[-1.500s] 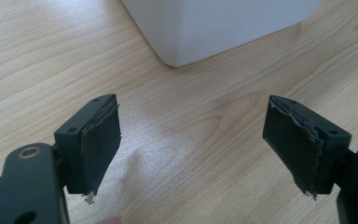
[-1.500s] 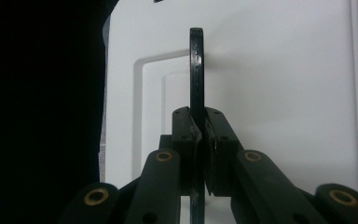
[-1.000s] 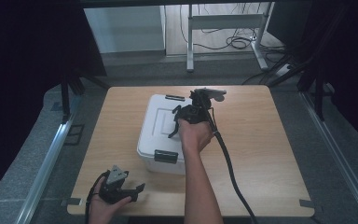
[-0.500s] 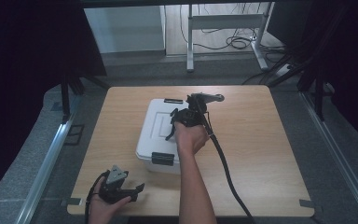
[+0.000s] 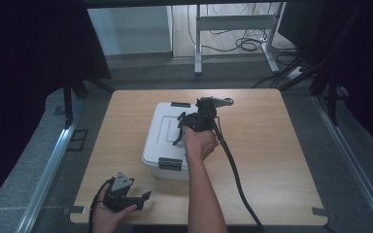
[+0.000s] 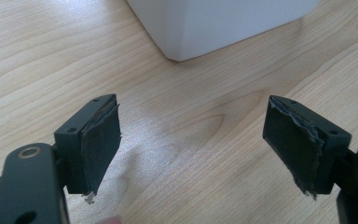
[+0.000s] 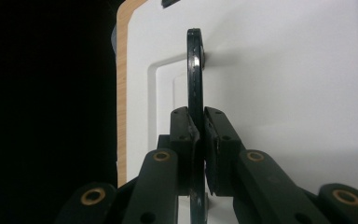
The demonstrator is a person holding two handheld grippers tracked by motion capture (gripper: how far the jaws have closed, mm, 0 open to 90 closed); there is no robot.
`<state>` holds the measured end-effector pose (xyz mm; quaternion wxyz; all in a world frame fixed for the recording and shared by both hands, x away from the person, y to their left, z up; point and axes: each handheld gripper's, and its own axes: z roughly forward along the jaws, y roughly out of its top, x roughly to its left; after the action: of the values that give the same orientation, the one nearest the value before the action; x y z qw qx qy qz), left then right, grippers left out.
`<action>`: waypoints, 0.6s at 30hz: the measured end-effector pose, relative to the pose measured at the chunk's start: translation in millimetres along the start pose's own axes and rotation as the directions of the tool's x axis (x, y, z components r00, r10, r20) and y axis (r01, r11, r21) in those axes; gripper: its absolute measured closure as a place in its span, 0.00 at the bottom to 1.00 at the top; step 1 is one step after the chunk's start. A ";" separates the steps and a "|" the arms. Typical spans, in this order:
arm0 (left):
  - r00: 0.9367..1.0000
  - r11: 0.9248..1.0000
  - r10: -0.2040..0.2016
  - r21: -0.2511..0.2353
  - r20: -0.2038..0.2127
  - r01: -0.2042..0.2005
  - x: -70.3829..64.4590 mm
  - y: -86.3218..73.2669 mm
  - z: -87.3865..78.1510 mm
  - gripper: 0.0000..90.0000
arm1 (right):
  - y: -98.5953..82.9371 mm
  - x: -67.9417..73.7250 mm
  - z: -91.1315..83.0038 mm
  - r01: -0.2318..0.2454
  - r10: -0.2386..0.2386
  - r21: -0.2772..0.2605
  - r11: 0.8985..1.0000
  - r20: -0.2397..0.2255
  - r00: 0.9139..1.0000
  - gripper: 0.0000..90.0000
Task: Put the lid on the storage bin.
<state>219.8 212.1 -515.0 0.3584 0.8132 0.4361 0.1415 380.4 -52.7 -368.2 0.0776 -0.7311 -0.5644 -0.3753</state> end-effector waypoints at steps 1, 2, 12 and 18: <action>1.000 1.000 -0.001 0.000 0.000 0.001 0.0 0.0 -0.1 0.21 | 0.2 0.7 -0.5 0.002 -0.002 0.000 1.000 0.000 1.000 0.93; 1.000 1.000 -0.001 0.000 0.001 0.001 0.1 0.0 -0.2 0.21 | 0.3 1.4 -1.0 0.003 -0.003 0.001 1.000 0.003 1.000 0.93; 1.000 1.000 -0.003 0.000 0.001 0.003 1.0 -0.3 -0.8 0.21 | 2.4 1.1 1.8 -0.001 0.001 -0.007 1.000 0.012 1.000 0.93; 1.000 1.000 -0.001 0.002 0.004 0.001 0.4 -0.2 -0.4 0.21 | 2.4 -2.8 3.5 -0.005 0.005 -0.009 1.000 0.003 1.000 0.93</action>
<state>219.7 212.7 -515.0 0.3587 0.8136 0.4359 0.1392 384.0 -53.8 -371.7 0.0744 -0.7335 -0.5610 -0.3765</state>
